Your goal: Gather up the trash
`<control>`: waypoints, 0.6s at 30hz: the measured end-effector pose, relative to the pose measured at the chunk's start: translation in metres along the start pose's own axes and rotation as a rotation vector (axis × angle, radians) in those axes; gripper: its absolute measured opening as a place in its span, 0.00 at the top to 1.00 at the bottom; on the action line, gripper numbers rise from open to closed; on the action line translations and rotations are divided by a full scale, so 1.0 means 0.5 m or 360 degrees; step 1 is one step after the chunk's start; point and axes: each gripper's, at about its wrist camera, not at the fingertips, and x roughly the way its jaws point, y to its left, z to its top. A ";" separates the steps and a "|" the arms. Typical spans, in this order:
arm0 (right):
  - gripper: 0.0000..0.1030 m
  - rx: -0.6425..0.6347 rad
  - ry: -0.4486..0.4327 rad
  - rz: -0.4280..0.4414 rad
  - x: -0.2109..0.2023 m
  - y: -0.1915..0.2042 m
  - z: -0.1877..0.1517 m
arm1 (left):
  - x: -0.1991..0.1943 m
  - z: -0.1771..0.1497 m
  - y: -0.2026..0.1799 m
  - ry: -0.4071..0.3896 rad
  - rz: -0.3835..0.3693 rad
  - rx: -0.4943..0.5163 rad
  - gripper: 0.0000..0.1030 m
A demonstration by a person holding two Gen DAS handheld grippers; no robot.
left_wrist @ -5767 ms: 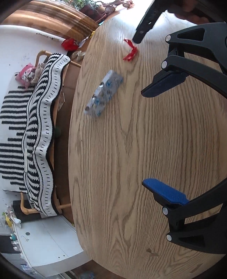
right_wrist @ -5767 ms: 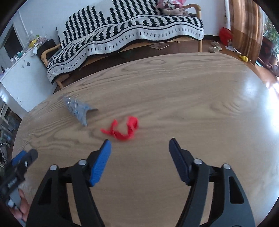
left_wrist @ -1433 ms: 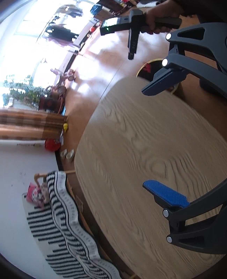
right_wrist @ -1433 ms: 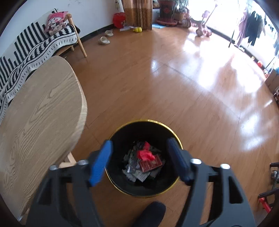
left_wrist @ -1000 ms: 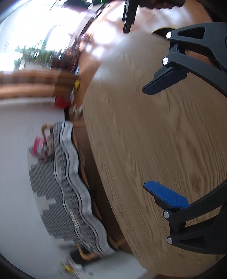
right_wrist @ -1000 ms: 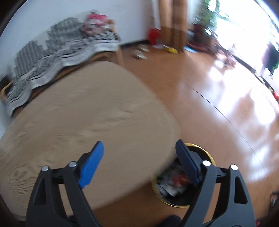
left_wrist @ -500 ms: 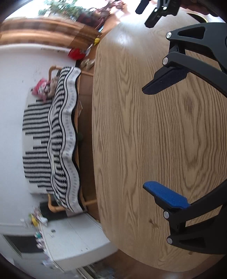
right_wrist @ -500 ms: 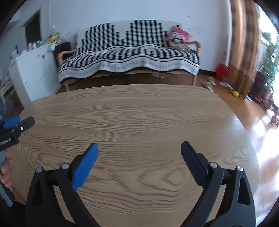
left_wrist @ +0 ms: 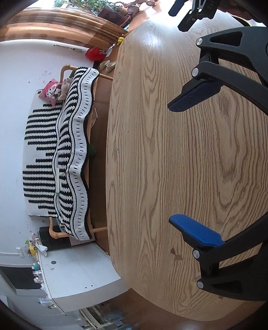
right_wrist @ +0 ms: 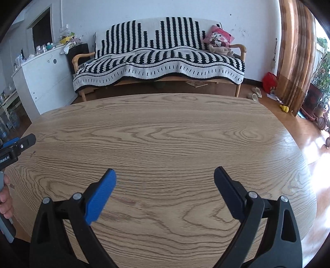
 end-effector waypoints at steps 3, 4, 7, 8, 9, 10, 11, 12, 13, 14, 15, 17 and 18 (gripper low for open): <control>0.10 -0.0006 0.0001 0.0002 -0.004 0.001 -0.003 | -0.001 0.000 -0.007 -0.0007 -0.0003 0.0012 0.06; 0.10 -0.0008 -0.0001 0.0001 -0.005 0.000 -0.003 | -0.001 0.001 -0.008 -0.0007 -0.0005 0.0015 0.06; 0.10 -0.0005 0.0002 0.0003 -0.004 0.001 -0.003 | -0.001 0.000 -0.011 -0.0006 -0.0004 0.0023 0.06; 0.10 -0.0003 0.0004 0.0002 -0.004 0.000 -0.003 | 0.000 0.000 -0.010 -0.0005 -0.0004 0.0023 0.06; 0.10 -0.0003 0.0005 0.0001 -0.006 -0.002 -0.001 | 0.000 0.001 -0.010 -0.0003 -0.0004 0.0023 0.06; 0.10 -0.0002 0.0005 0.0000 -0.007 -0.002 0.000 | 0.001 0.001 -0.010 -0.0002 -0.0004 0.0022 0.06; 0.10 -0.0003 0.0004 0.0000 -0.008 -0.002 -0.001 | 0.000 0.001 -0.010 -0.0002 -0.0005 0.0019 0.06; 0.10 -0.0005 0.0004 -0.0001 -0.008 -0.002 -0.001 | 0.000 0.000 -0.011 -0.0003 -0.0007 0.0019 0.06; 0.10 -0.0006 0.0005 -0.0004 -0.008 -0.003 -0.001 | -0.001 0.000 -0.012 -0.0004 -0.0007 0.0020 0.06; 0.10 -0.0006 0.0006 -0.0006 -0.008 -0.003 -0.001 | 0.000 0.000 -0.012 -0.0004 -0.0007 0.0022 0.06; 0.10 -0.0005 0.0006 -0.0008 -0.010 -0.005 -0.001 | 0.002 0.002 -0.008 -0.0004 -0.0010 0.0026 0.06; 0.10 -0.0003 0.0007 -0.0011 -0.011 -0.007 -0.001 | 0.002 0.001 -0.010 -0.0005 -0.0010 0.0034 0.06; 0.10 -0.0002 0.0008 -0.0012 -0.012 -0.007 -0.002 | 0.002 -0.001 -0.011 -0.0005 -0.0010 0.0036 0.06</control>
